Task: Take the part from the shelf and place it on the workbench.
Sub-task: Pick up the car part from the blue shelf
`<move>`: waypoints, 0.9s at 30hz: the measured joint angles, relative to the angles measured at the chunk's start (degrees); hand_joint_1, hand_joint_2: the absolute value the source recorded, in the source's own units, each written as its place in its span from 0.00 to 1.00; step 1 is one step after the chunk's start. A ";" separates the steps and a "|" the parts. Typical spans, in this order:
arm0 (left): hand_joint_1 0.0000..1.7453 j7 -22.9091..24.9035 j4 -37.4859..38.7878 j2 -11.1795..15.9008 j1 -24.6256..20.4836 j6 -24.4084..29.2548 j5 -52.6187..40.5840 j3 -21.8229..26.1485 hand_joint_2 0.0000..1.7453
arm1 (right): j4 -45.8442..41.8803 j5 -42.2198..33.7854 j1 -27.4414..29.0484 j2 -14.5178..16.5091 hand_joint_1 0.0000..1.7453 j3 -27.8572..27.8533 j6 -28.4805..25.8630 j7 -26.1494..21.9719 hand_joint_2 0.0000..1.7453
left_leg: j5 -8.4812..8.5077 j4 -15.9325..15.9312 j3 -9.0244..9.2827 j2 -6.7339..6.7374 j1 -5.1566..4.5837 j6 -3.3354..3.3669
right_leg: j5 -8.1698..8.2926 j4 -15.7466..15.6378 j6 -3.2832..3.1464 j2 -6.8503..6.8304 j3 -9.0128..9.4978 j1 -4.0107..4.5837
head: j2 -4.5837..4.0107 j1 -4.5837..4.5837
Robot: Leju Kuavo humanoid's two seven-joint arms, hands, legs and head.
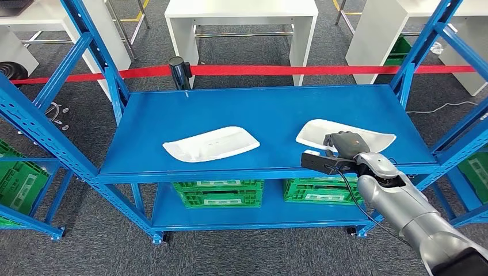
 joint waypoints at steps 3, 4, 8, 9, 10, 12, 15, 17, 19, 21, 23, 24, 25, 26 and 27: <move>0.00 -0.15 0.00 0.00 0.06 0.00 0.03 0.00 0.00 | 1.66 0.08 -0.44 0.86 1.00 -0.36 -0.28 -0.44 1.00 | 0.00 0.00 0.06 -0.03 0.00 0.00 | -0.02 -0.02 0.01 -0.03 0.08 0.00 | -0.01 0.00; 0.00 -0.19 0.00 0.00 0.09 0.00 0.03 0.00 0.00 | 2.11 0.11 -0.45 1.03 1.00 -0.51 -0.51 -0.56 1.00 | 0.00 0.00 0.08 -0.03 0.00 0.00 | -0.03 -0.03 0.02 -0.03 0.11 0.00 | 0.00 0.00; 0.00 -0.20 -0.02 -0.03 0.21 0.00 0.29 0.00 0.75 | 3.45 0.34 -0.44 1.31 1.00 -0.96 -1.20 -1.05 1.00 | -0.05 0.00 0.23 0.08 0.00 0.01 | -0.05 -0.10 0.06 0.03 0.25 0.00 | -0.01 0.00; 0.00 -0.20 -0.03 -0.04 0.21 0.00 0.63 0.01 1.00 | 3.65 0.38 -0.44 1.37 1.00 -1.04 -1.26 -1.11 1.00 | -0.07 0.01 0.26 0.10 0.00 0.02 | -0.06 -0.11 0.07 0.04 0.28 0.00 | -0.01 0.00; 0.00 -0.22 -0.03 -0.05 0.22 0.00 1.08 0.03 1.00 | 3.84 0.41 -0.43 1.42 1.00 -1.18 -1.30 -1.17 1.00 | -0.08 0.01 0.28 0.11 0.00 0.03 | -0.07 -0.13 0.08 0.05 0.31 0.00 | -0.01 0.00; 0.00 -0.38 -0.02 -0.08 0.25 0.00 1.97 0.13 1.00 | 4.10 0.44 -0.42 1.50 1.00 -1.53 -1.35 -1.24 1.00 | -0.08 0.01 0.32 0.09 0.00 0.05 | -0.08 -0.16 0.10 0.05 0.37 0.00 | 0.00 0.00; 0.00 -0.95 -0.03 -0.14 0.28 0.00 2.95 0.36 1.00 | 4.32 0.46 -0.35 1.57 1.00 -2.00 -1.44 -1.35 1.00 | -0.08 0.01 0.36 0.08 0.00 0.05 | -0.08 -0.18 0.11 0.04 0.44 0.00 | 0.00 0.00; 0.00 -1.69 -0.04 -0.16 0.29 0.00 3.78 0.82 1.00 | 4.37 0.35 -0.22 1.58 1.00 -2.42 -1.90 -1.61 1.00 | -0.08 0.01 0.39 0.07 0.00 0.05 | -0.07 -0.20 0.11 0.03 0.48 0.00 | 0.00 0.00; 0.00 -1.90 -0.04 -0.19 0.28 0.00 4.09 1.25 1.00 | 4.29 -0.11 -0.03 1.58 1.00 -3.09 -2.79 -2.00 1.00 | -0.08 0.01 0.40 0.07 0.00 0.05 | -0.07 -0.22 0.12 0.03 0.52 0.00 | 0.00 0.00; 0.00 -1.23 -0.04 -0.19 0.29 0.00 3.80 1.33 1.00 | 3.70 -0.94 0.26 1.56 1.00 -4.13 -3.61 -2.24 1.00 | -0.08 0.01 0.41 0.07 0.00 0.05 | -0.06 -0.23 0.13 0.04 0.52 -0.01 | 0.00 0.00; 0.00 -0.75 -0.03 -0.18 0.33 0.00 3.53 1.32 1.00 | 2.34 -2.14 0.73 1.37 1.00 -5.58 -4.06 -2.38 1.00 | -0.08 0.02 0.40 0.07 -0.01 0.05 | -0.06 -0.23 0.13 0.04 0.51 -0.02 | 0.00 0.00; 0.00 -0.70 -0.02 -0.17 0.35 0.00 3.49 1.31 1.00 | 1.42 -2.89 1.05 1.19 1.00 -6.42 -4.32 -2.63 1.00 | -0.08 0.03 0.39 0.06 -0.01 0.06 | -0.06 -0.23 0.13 0.04 0.50 -0.02 | -0.01 0.00; 0.00 -0.72 -0.02 -0.17 0.35 0.00 3.49 1.31 1.00 | 0.35 -3.71 1.39 0.95 1.00 -7.36 -4.69 -3.02 1.00 | -0.09 0.03 0.38 0.05 -0.02 0.06 | -0.06 -0.23 0.13 0.04 0.49 -0.03 | 0.00 0.00; 0.00 -0.74 -0.02 -0.17 0.37 0.00 3.49 1.31 1.00 | -0.91 -4.57 1.73 0.64 1.00 -8.40 -5.21 -3.59 1.00 | -0.09 0.03 0.37 0.04 -0.03 0.06 | -0.06 -0.23 0.13 0.04 0.48 -0.04 | 0.00 0.00; 0.00 -0.79 -0.02 -0.17 0.39 0.00 3.50 1.31 1.00 | -2.33 -5.52 2.05 0.26 1.00 -9.52 -5.83 -4.30 1.00 | -0.10 0.03 0.36 0.03 -0.04 0.08 | -0.07 -0.23 0.13 0.04 0.47 -0.05 | 0.00 0.00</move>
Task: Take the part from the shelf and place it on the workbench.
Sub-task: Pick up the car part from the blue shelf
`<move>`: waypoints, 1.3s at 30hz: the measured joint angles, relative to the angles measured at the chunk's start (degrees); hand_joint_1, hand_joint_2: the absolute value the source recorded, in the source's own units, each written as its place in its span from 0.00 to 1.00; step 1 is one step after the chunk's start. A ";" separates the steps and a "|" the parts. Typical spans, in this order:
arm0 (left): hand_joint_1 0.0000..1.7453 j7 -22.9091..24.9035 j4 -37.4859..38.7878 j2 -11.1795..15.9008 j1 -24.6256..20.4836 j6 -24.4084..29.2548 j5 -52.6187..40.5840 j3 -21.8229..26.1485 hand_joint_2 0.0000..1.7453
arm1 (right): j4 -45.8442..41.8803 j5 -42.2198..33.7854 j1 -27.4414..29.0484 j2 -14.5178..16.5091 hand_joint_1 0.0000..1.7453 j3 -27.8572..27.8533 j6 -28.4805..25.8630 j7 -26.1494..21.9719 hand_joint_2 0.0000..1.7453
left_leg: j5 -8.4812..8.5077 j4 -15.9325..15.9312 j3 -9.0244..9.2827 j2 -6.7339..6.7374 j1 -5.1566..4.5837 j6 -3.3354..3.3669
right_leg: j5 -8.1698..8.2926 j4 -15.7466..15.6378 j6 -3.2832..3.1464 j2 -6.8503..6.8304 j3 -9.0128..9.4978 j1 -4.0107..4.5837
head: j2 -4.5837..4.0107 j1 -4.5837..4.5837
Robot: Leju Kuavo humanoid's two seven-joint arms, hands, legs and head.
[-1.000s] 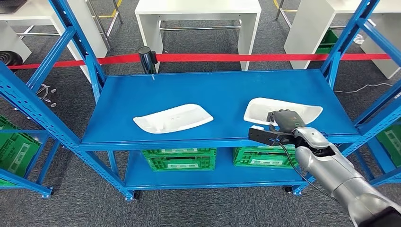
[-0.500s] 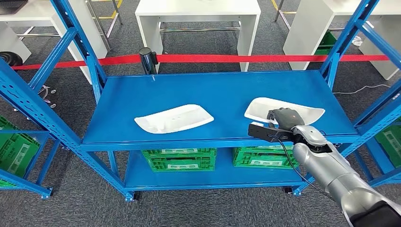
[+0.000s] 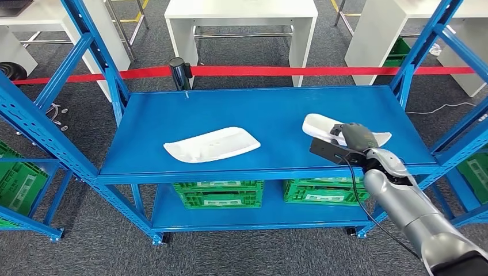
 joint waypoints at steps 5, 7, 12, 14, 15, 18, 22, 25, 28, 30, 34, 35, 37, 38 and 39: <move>0.00 -0.25 0.00 0.00 0.15 0.00 0.39 0.00 1.00 | -7.99 -5.09 0.78 -2.31 1.00 -6.21 -2.72 -4.62 1.00 | -0.08 0.00 -0.04 0.00 -0.02 0.07 | -0.05 0.00 0.02 0.00 -0.05 -0.01 | 0.00 0.00; 0.00 -0.07 0.00 0.00 0.19 0.00 0.55 0.00 1.00 | -11.06 -6.57 1.22 -2.79 1.00 -9.15 -2.99 -6.32 1.00 | -0.10 -0.01 -0.04 0.00 -0.02 0.07 | -0.07 0.00 0.01 0.00 -0.05 -0.01 | -0.01 0.00; 0.00 0.29 0.00 0.00 0.21 0.00 0.93 0.00 1.00 | -17.41 -10.99 2.45 -3.32 1.00 -15.61 -2.02 -10.92 1.00 | -0.13 -0.01 -0.04 0.01 -0.02 0.07 | -0.10 0.00 0.01 0.00 -0.06 -0.01 | 0.00 0.00; 0.00 0.50 0.00 0.01 0.20 0.00 1.28 0.00 1.00 | -19.79 -14.55 3.33 -3.35 1.00 -18.01 -0.79 -14.21 1.00 | -0.28 0.08 -0.06 0.00 -0.14 0.25 | -0.12 -0.07 0.15 -0.02 -0.02 -0.08 | -0.01 0.00; 0.00 0.73 0.00 0.02 0.20 0.00 1.43 0.00 1.00 | -21.00 -16.80 3.94 -3.34 1.00 -19.17 0.23 -16.19 1.00 | -0.38 0.13 -0.06 0.00 -0.20 0.38 | -0.14 -0.10 0.26 -0.05 0.02 -0.13 | -0.02 0.00; 0.00 1.49 0.02 0.03 0.20 0.00 1.66 0.00 1.00 | -24.63 -24.43 6.30 -3.16 1.00 -22.05 4.98 -22.29 1.00 | -0.50 0.22 -0.01 -0.04 -0.36 0.76 | -0.13 -0.18 0.63 -0.11 0.18 -0.32 | -0.01 0.00; 0.00 2.06 0.01 -0.13 0.08 0.00 1.45 -0.01 1.00 | -29.20 -30.40 9.84 -2.41 1.00 -24.66 9.02 -28.53 1.00 | 0.82 -1.51 0.75 0.06 0.27 1.36 | -1.84 1.44 1.33 0.03 -0.16 -0.28 | 0.00 0.02; 0.00 2.23 0.03 -0.14 -0.01 0.00 1.15 -0.05 1.00 | -32.43 -34.56 12.71 -1.10 1.00 -26.58 11.92 -32.23 1.00 | 1.24 -1.82 0.48 0.14 0.52 1.51 | -7.54 10.94 2.04 0.10 -3.94 -0.64 | -0.01 0.02; 0.00 2.27 0.03 -0.19 -0.05 0.00 1.10 -0.14 1.00 | -35.40 -38.76 15.55 0.65 1.00 -28.28 15.51 -33.69 1.00 | 1.35 -1.00 -0.47 0.13 0.71 1.23 | -7.12 12.76 2.63 0.07 -3.90 -1.19 | 0.00 0.02; 0.00 2.18 0.02 -0.21 -0.21 0.00 1.13 -0.15 1.00 | -37.61 -40.64 16.72 1.88 1.00 -29.47 18.06 -33.89 1.00 | 1.47 -0.14 -1.35 0.09 0.95 0.63 | -4.47 5.88 2.97 0.07 0.16 -1.44 | 0.00 0.02; 0.00 2.13 0.02 -0.04 -0.59 0.26 1.50 -0.15 1.00 | -41.59 -41.28 18.33 4.96 1.00 -31.60 23.54 -33.98 1.00 | 1.88 0.85 -2.32 -0.30 0.87 -1.00 | -2.78 1.55 1.52 0.73 2.08 -1.19 | 0.01 0.06; 0.00 2.14 0.03 -0.01 -0.63 0.35 1.68 -0.15 1.00 | -42.38 -41.38 18.49 5.89 1.00 -31.97 25.37 -33.97 1.00 | 2.04 0.98 -2.60 -0.34 0.88 -1.39 | -2.71 1.43 0.91 0.70 1.77 -1.29 | 0.00 0.04; 0.00 2.15 0.05 0.05 -0.64 0.51 2.01 -0.15 1.00 | -43.62 -41.77 18.58 7.58 1.00 -32.44 29.08 -33.95 1.00 | 0.34 2.54 -3.56 -0.28 1.01 -2.11 | -1.90 1.41 -0.11 0.53 0.95 -1.39 | -0.01 0.02; 0.00 2.13 0.05 0.07 -0.66 0.56 2.16 -0.15 1.00 | -44.16 -41.97 18.55 8.30 1.00 -32.66 30.68 -33.96 1.00 | -1.78 4.71 -4.35 -0.20 1.09 -2.41 | -1.38 1.31 -0.48 0.44 0.47 -1.43 | -0.01 0.01; 0.00 2.05 0.05 0.07 -0.68 0.61 2.30 -0.15 1.00 | -44.66 -42.07 18.53 8.89 1.00 -32.86 31.81 -33.96 1.00 | -4.46 7.70 -5.20 -0.12 1.13 -2.63 | -0.91 1.28 -0.65 0.39 -0.02 -1.39 | -0.01 0.00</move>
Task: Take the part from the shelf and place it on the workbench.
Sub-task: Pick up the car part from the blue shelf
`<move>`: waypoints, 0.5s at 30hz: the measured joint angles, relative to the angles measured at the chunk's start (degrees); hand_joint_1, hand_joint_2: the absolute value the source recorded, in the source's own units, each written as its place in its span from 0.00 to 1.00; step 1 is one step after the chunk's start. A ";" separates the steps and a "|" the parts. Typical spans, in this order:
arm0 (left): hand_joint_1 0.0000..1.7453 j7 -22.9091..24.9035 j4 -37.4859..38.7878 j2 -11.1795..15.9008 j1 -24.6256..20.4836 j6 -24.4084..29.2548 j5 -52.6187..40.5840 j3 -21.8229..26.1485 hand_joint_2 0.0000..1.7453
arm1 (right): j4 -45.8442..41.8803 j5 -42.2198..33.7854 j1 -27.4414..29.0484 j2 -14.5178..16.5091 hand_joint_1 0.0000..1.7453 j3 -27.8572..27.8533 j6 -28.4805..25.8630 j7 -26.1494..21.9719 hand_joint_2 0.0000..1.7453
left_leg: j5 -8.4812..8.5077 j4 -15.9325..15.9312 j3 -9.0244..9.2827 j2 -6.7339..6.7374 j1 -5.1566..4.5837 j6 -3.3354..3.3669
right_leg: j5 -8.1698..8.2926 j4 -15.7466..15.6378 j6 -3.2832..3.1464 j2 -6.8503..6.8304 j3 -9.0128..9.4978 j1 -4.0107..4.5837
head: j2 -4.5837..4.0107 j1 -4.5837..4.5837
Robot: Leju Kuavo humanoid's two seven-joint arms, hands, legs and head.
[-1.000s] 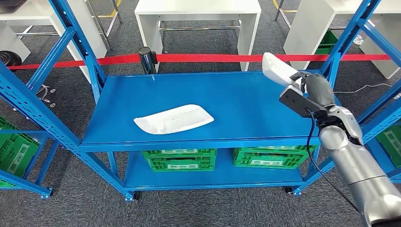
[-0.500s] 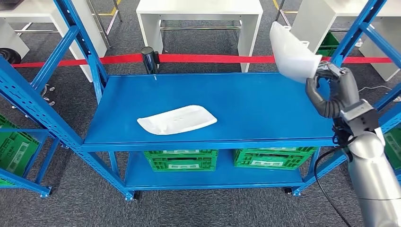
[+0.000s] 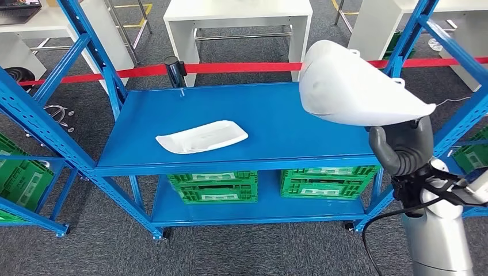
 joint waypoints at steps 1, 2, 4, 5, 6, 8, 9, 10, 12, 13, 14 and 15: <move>0.00 -0.09 -0.01 0.00 -0.03 0.03 0.15 0.00 1.00 | -0.51 0.03 -0.01 0.62 1.00 -0.23 0.89 -0.01 1.00 | -2.61 3.76 -0.91 0.07 0.03 -0.15 | 0.50 -0.01 -0.08 -0.05 -0.61 0.06 | 0.00 0.00; 0.00 -0.17 -0.01 0.00 -0.04 0.03 0.28 0.00 1.00 | -0.95 0.22 -0.01 1.17 1.00 -0.44 1.51 -0.02 1.00 | -4.30 7.01 -1.44 0.13 0.06 -0.22 | 0.99 0.01 -0.10 -0.12 -1.25 0.15 | 0.01 0.00; 0.00 -0.26 -0.01 0.00 -0.02 0.04 0.50 0.00 1.00 | -1.73 0.83 0.02 2.12 1.00 -0.70 2.19 -0.01 1.00 | -4.62 9.21 -0.29 0.22 0.06 0.00 | 2.02 0.05 -0.09 -0.23 -2.60 0.39 | 0.00 -0.01; 0.00 -0.26 -0.01 0.00 -0.01 0.05 0.56 0.00 1.00 | -2.12 1.24 0.03 2.50 1.00 -0.77 2.31 0.00 1.00 | -3.46 6.96 1.89 0.23 0.02 0.30 | 2.54 0.06 -0.05 -0.25 -3.23 0.52 | 0.01 -0.01; 0.00 -0.25 -0.01 0.01 -0.02 0.05 0.61 0.00 1.00 | -2.58 1.62 0.03 2.83 1.00 -0.80 2.33 0.01 1.00 | -2.40 3.18 4.90 0.22 -0.06 0.72 | 3.03 0.07 0.02 -0.25 -3.73 0.62 | 0.00 -0.01; 0.00 -0.22 0.00 0.08 -0.14 0.05 0.69 0.00 1.00 | -3.62 2.36 0.01 3.47 1.00 -0.83 2.40 0.01 1.00 | -1.84 -4.65 10.42 0.25 -0.39 1.32 | 3.96 0.01 0.41 -0.28 -4.40 0.78 | 0.00 0.02; 0.00 -0.19 0.00 0.11 -0.20 0.06 0.73 0.00 1.00 | -4.04 2.61 -0.01 3.77 1.00 -0.82 2.51 0.01 1.00 | -1.98 -6.90 11.68 0.25 -0.59 1.45 | 4.43 -0.12 0.69 -0.32 -4.48 0.73 | -0.01 0.01; 0.00 -0.11 0.01 0.13 -0.24 0.07 0.76 0.00 1.00 | -4.33 2.76 -0.01 4.07 1.00 -0.82 2.71 0.02 1.00 | -1.94 -7.90 11.91 0.26 -0.81 1.57 | 4.98 -0.41 1.06 -0.36 -4.51 0.62 | -0.01 0.00; 0.00 0.08 0.00 0.07 -0.22 0.07 0.82 0.00 1.00 | -4.64 2.81 -0.02 4.52 1.00 -0.79 3.27 0.01 1.00 | -0.63 -8.57 11.36 0.35 -0.87 2.16 | 5.61 -0.87 1.81 -0.33 -4.69 0.42 | -0.01 -0.07; 0.00 0.16 0.01 0.06 -0.23 0.07 0.85 0.00 1.00 | -4.73 2.79 -0.07 4.64 1.00 -0.78 3.54 0.03 1.00 | 0.13 -8.86 11.05 0.45 -0.78 2.61 | 4.72 -0.30 2.08 -0.29 -5.09 0.41 | -0.01 -0.04; 0.00 0.21 0.01 0.06 -0.23 0.07 0.87 0.00 1.00 | -4.80 2.77 -0.17 4.67 1.00 -0.77 3.77 0.02 1.00 | 0.92 -9.12 10.60 0.56 -0.63 2.97 | 2.76 1.39 2.28 -0.24 -5.79 0.45 | -0.01 -0.02; 0.00 0.24 0.01 0.10 -0.25 0.07 0.88 0.00 1.00 | -4.84 2.79 -0.28 4.70 1.00 -0.75 3.92 0.02 1.00 | 1.62 -9.18 9.97 0.65 -0.53 3.26 | -0.01 4.33 2.40 -0.22 -6.73 0.40 | 0.00 0.02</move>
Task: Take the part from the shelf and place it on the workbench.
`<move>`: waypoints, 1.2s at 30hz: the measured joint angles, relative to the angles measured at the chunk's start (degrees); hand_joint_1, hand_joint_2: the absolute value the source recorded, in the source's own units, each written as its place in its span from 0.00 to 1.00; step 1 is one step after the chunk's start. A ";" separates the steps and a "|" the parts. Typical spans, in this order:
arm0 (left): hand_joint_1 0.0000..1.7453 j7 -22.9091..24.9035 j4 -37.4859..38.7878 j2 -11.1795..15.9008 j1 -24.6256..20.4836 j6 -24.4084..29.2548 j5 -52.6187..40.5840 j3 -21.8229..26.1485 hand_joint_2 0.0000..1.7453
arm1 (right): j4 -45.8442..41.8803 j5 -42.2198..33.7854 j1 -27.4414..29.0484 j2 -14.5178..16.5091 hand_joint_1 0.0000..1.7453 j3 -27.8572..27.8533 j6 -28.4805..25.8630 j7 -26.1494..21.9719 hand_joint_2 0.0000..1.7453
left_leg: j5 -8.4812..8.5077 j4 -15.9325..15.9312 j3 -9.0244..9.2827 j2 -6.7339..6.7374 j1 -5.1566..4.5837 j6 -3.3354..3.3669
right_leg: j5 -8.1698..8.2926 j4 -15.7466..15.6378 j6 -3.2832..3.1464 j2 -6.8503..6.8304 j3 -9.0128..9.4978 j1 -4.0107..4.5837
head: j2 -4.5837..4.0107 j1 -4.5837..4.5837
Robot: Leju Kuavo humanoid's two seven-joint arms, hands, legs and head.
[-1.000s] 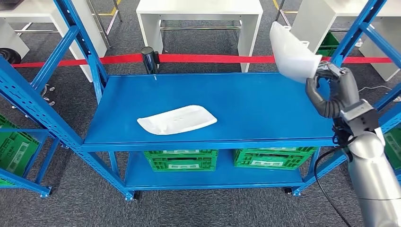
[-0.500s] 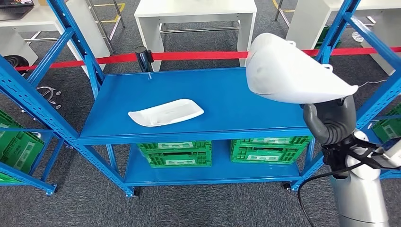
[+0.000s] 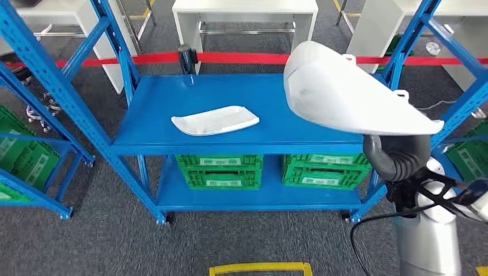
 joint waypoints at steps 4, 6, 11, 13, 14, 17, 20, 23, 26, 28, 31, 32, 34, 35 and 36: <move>0.00 0.01 0.01 0.04 0.00 0.00 0.01 0.00 1.00 | -0.10 0.59 -0.13 0.14 1.00 0.20 0.08 -0.01 1.00 | 2.36 0.63 -3.61 0.12 -0.01 0.23 | -5.32 10.68 0.35 -0.01 -1.31 0.06 | -0.01 0.05; 0.00 0.01 -0.01 0.02 -0.01 0.00 0.01 0.00 1.00 | -0.36 1.38 -0.23 0.35 1.00 0.42 -0.45 0.01 1.00 | 3.34 1.22 -5.39 0.12 0.01 0.00 | -2.88 6.13 0.19 -0.04 3.28 0.07 | 0.00 0.05; 0.00 0.03 -0.02 0.03 -0.08 0.00 0.02 0.00 1.00 | -1.79 3.45 -0.88 1.28 1.00 1.36 -3.38 -0.03 1.00 | 5.32 1.95 -7.10 0.04 -0.04 -1.55 | -2.82 -5.24 -1.25 0.01 10.75 0.65 | 0.01 -0.03; 0.00 0.03 0.01 0.13 -0.05 0.01 0.21 0.00 1.00 | -2.10 3.96 -1.04 1.60 1.00 1.91 -4.09 -0.02 1.00 | 4.92 2.33 -7.58 -0.06 0.13 -2.30 | -1.83 -5.80 -1.99 -0.15 10.18 0.46 | 0.00 0.02; 0.00 0.03 0.01 0.18 -0.01 0.10 0.36 0.00 1.00 | -2.16 4.27 -1.07 1.78 1.00 2.27 -4.30 0.00 1.00 | 3.24 3.48 -8.06 -0.12 0.22 -2.69 | -1.08 -6.06 -2.31 -0.23 9.74 0.34 | 0.00 0.03; 0.00 -0.04 0.00 0.20 -0.03 0.35 0.87 0.00 1.00 | -2.15 5.32 -1.14 2.17 1.00 3.42 -4.66 0.06 1.00 | -5.05 11.54 -9.55 -0.17 0.76 -3.69 | 1.06 -6.24 -2.78 -0.32 7.59 0.24 | 0.00 0.03; 0.00 -0.45 -0.01 0.21 0.07 0.35 1.35 0.00 1.00 | -1.90 6.45 -1.31 2.40 1.00 4.83 -4.69 0.07 1.00 | -4.67 15.85 -8.14 -0.14 1.34 -4.24 | 3.16 -6.00 -2.52 -0.45 4.82 0.21 | 0.00 0.03; 0.00 -0.87 0.01 0.28 0.20 0.36 1.87 0.01 1.00 | -1.46 7.14 -1.89 2.58 1.00 6.01 -4.81 0.07 1.00 | -2.34 7.71 -1.07 -0.24 1.57 -4.18 | 5.04 -5.56 -1.72 -0.52 2.29 0.12 | 0.00 0.03; 0.00 -1.37 0.01 0.39 0.22 0.37 2.37 0.04 1.00 | -0.85 7.20 -2.95 2.66 1.00 6.76 -4.99 0.05 1.00 | -3.84 0.82 2.57 -0.50 0.97 -3.15 | 6.72 -5.77 -0.62 -0.72 1.42 0.01 | 0.00 0.08; 0.00 -1.48 0.01 0.40 0.25 0.37 2.50 0.04 1.00 | -0.61 7.16 -3.29 2.66 1.00 6.98 -5.00 0.03 1.00 | -3.57 0.79 2.10 -0.52 0.81 -2.75 | 7.26 -6.00 -0.33 -0.77 1.38 -0.09 | -0.01 0.07; 0.00 -1.48 0.01 0.40 0.25 0.37 2.50 0.05 1.00 | -0.61 7.16 -3.30 2.66 1.00 6.98 -5.00 0.03 1.00 | -3.56 0.80 2.08 -0.52 0.79 -2.73 | 7.29 -6.03 -0.32 -0.77 1.38 -0.09 | -0.01 0.07; 0.00 -1.48 0.01 0.41 0.26 0.37 2.51 0.05 1.00 | -0.59 7.15 -3.32 2.66 1.00 6.99 -4.99 0.03 1.00 | -3.52 0.81 2.06 -0.52 0.76 -2.68 | 7.35 -6.08 -0.28 -0.78 1.39 -0.11 | -0.01 0.06; 0.00 -1.50 0.01 0.44 0.32 0.37 2.57 0.08 1.00 | -0.45 7.10 -3.38 2.67 1.00 7.07 -4.98 0.04 1.00 | -3.30 0.79 1.93 -0.51 0.61 -2.42 | 7.65 -6.30 -0.08 -0.81 1.39 -0.24 | -0.01 0.04; 0.00 -1.52 0.02 0.46 0.42 0.37 2.65 0.10 1.00 | -0.25 7.04 -3.42 2.67 1.00 7.17 -4.96 0.05 1.00 | -2.97 0.65 1.76 -0.46 0.56 -2.13 | 7.94 -6.43 0.14 -0.81 1.35 -0.34 | -0.01 0.04; 0.00 -1.53 0.02 0.48 0.53 0.37 2.73 0.13 1.00 | 0.03 6.96 -3.45 2.67 1.00 7.28 -4.90 0.05 1.00 | -2.49 0.48 1.55 -0.32 0.58 -1.74 | 7.86 -6.38 0.36 -0.75 1.19 -0.49 | 0.00 0.05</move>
